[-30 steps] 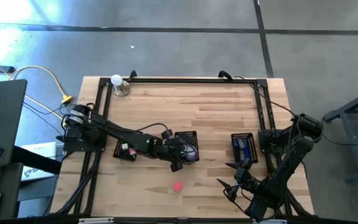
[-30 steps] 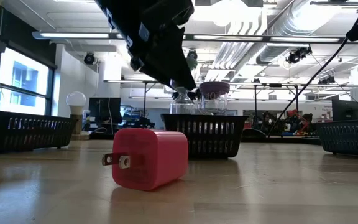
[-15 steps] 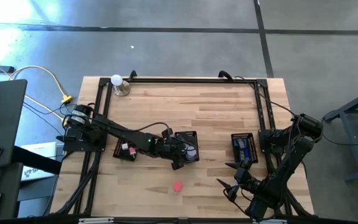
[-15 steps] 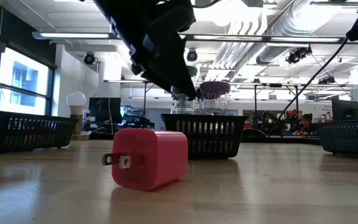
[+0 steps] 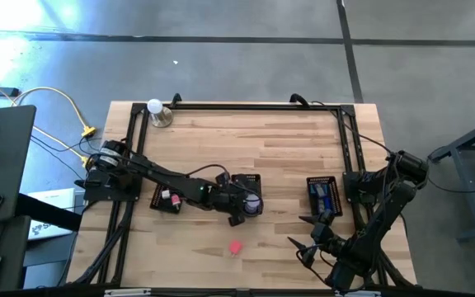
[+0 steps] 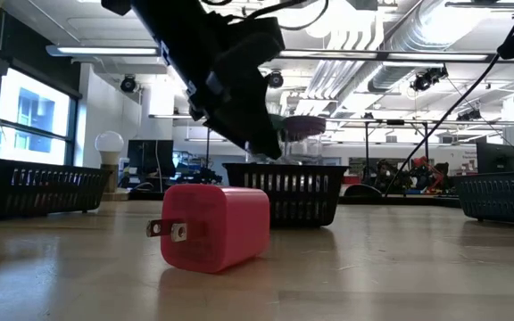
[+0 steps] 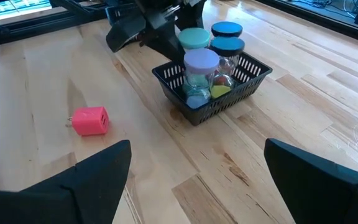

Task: Pick & Place Office items
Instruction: Put the blue hourglass into the middle black bin

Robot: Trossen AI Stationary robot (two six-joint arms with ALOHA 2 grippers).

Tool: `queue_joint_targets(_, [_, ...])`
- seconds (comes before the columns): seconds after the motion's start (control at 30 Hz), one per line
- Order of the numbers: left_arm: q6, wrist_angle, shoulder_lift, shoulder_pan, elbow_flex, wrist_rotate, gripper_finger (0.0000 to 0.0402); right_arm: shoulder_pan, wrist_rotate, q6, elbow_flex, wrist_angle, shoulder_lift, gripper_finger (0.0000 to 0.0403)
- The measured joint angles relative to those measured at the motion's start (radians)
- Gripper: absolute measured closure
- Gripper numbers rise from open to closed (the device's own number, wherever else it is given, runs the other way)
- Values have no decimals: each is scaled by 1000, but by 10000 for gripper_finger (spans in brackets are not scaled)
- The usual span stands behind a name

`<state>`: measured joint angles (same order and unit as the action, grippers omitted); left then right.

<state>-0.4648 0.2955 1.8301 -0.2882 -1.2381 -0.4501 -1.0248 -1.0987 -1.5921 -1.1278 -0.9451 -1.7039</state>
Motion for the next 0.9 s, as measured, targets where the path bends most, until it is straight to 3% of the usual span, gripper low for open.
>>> queue_joint_targets(0.9, [16,-10,0,-5,0,9,229,0,-2,29,0,12,0,46])
